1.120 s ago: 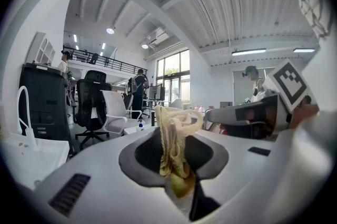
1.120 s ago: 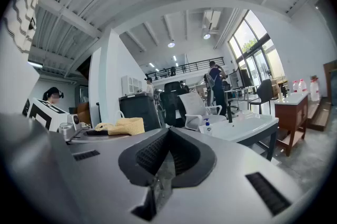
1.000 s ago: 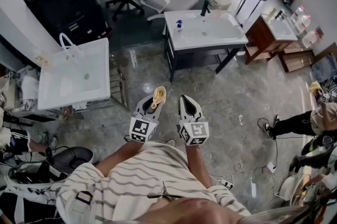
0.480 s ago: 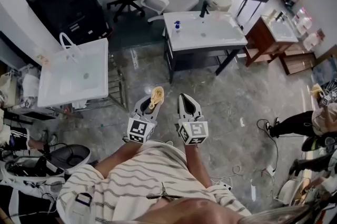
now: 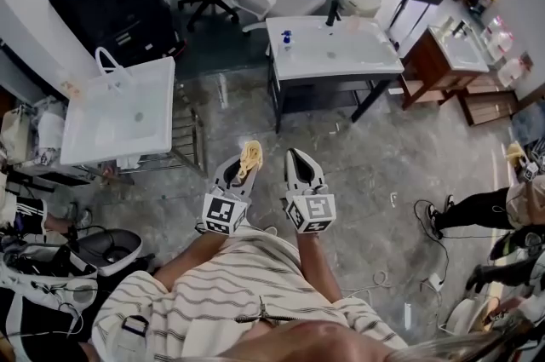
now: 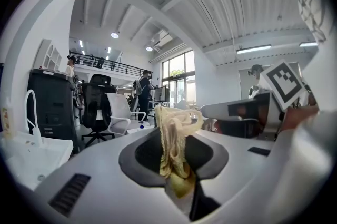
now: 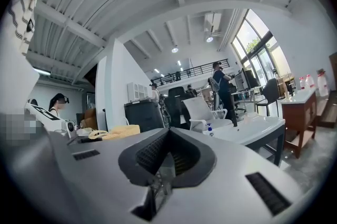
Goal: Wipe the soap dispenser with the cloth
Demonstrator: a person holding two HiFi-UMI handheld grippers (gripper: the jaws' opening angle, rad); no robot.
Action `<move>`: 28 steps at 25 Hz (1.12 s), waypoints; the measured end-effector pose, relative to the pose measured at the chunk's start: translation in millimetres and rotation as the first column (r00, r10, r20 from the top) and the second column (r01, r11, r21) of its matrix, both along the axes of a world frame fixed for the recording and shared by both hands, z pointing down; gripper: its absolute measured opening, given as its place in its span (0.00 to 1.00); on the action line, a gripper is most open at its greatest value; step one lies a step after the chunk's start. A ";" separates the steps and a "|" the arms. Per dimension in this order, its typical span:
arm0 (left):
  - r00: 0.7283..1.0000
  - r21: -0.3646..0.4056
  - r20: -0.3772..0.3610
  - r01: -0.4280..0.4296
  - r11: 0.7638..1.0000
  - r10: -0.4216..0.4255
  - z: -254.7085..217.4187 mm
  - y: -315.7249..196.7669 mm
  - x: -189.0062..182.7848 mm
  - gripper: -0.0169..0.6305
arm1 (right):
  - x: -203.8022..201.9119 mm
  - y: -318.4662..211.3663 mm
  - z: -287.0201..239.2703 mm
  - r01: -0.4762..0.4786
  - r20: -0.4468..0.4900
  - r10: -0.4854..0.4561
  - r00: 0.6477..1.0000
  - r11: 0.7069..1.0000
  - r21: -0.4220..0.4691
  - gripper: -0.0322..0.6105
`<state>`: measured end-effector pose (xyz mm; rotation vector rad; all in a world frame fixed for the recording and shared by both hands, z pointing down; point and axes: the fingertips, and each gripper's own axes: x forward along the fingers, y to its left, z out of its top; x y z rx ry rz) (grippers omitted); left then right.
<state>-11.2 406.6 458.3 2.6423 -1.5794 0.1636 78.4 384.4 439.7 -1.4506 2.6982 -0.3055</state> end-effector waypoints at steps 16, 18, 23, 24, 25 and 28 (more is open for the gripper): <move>0.999 -0.016 -0.016 -0.040 0.999 0.039 15.8 -179.6 -22.8 0.16 | -30.1 -170.8 13.7 -0.003 -0.057 0.002 0.998 1.000 -0.019 0.05; 0.999 -0.011 -0.016 -0.047 0.999 0.047 8.4 -214.3 -30.0 0.16 | -36.6 -204.9 7.8 -0.015 -0.058 0.014 0.998 1.000 -0.017 0.05; 0.995 -0.005 -0.016 -0.098 0.995 0.098 -4.2 -297.4 -42.5 0.16 | -55.9 -289.4 -3.6 -0.052 -0.069 0.051 0.996 0.999 -0.010 0.05; 0.994 -0.005 -0.014 -0.109 0.994 0.109 -4.8 -312.6 -45.6 0.16 | -60.7 -304.6 -2.5 -0.054 -0.074 0.053 0.996 0.998 -0.015 0.05; 0.993 -0.007 -0.013 -0.120 0.993 0.120 -4.9 -327.6 -48.8 0.16 | -64.8 -319.2 -0.6 -0.057 -0.079 0.055 0.995 0.998 -0.023 0.05; 0.989 -0.021 -0.017 -0.147 0.989 0.147 -3.9 -372.2 -59.5 0.16 | -73.0 -360.6 4.5 -0.078 -0.091 0.074 0.993 0.996 -0.047 0.05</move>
